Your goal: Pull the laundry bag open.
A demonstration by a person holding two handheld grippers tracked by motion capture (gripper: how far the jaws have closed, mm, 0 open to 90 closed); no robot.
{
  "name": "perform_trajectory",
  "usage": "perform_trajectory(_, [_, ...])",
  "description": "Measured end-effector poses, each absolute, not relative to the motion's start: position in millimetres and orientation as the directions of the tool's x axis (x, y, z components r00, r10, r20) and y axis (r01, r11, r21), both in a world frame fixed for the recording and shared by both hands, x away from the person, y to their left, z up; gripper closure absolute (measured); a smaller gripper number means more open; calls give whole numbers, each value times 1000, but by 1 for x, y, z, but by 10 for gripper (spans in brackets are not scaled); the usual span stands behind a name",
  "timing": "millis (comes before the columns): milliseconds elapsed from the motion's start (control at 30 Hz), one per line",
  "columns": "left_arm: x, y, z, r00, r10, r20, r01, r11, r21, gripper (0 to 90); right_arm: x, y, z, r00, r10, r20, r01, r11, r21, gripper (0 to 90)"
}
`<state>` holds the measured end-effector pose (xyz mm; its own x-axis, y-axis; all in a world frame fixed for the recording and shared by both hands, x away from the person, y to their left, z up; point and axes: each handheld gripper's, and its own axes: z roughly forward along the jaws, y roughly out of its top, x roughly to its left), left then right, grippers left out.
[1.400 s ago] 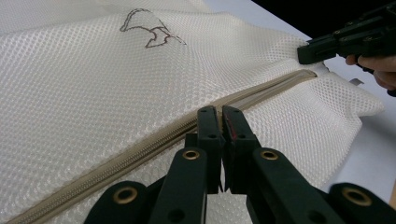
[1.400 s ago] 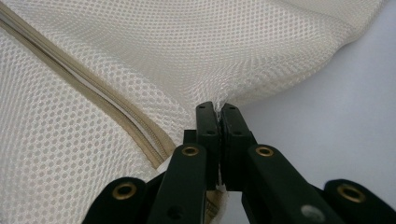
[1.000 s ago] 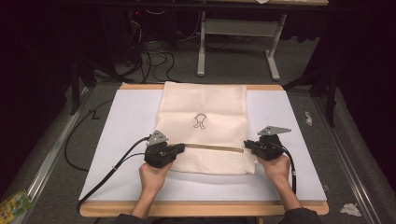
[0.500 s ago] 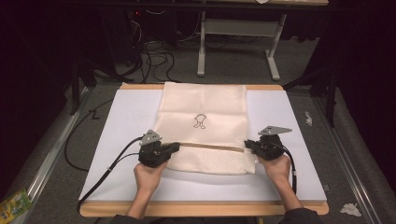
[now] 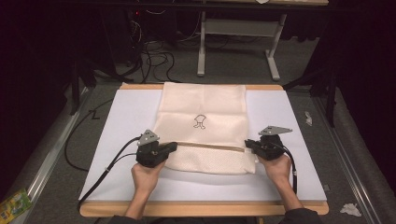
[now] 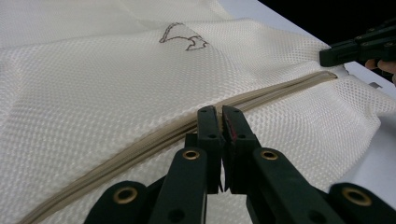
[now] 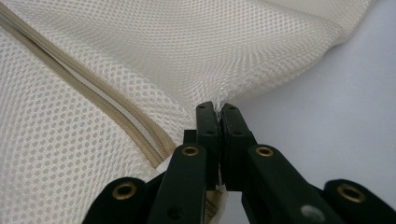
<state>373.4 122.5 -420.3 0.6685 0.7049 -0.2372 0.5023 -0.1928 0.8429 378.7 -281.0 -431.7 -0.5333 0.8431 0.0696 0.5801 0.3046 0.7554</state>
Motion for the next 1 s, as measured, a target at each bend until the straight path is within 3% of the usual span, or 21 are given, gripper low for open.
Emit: perform_trajectory(1000, [374, 150, -415, 629, 739, -242, 502, -148, 852, 872, 381, -287, -428, -517, 853, 68, 584, 293, 757, 892])
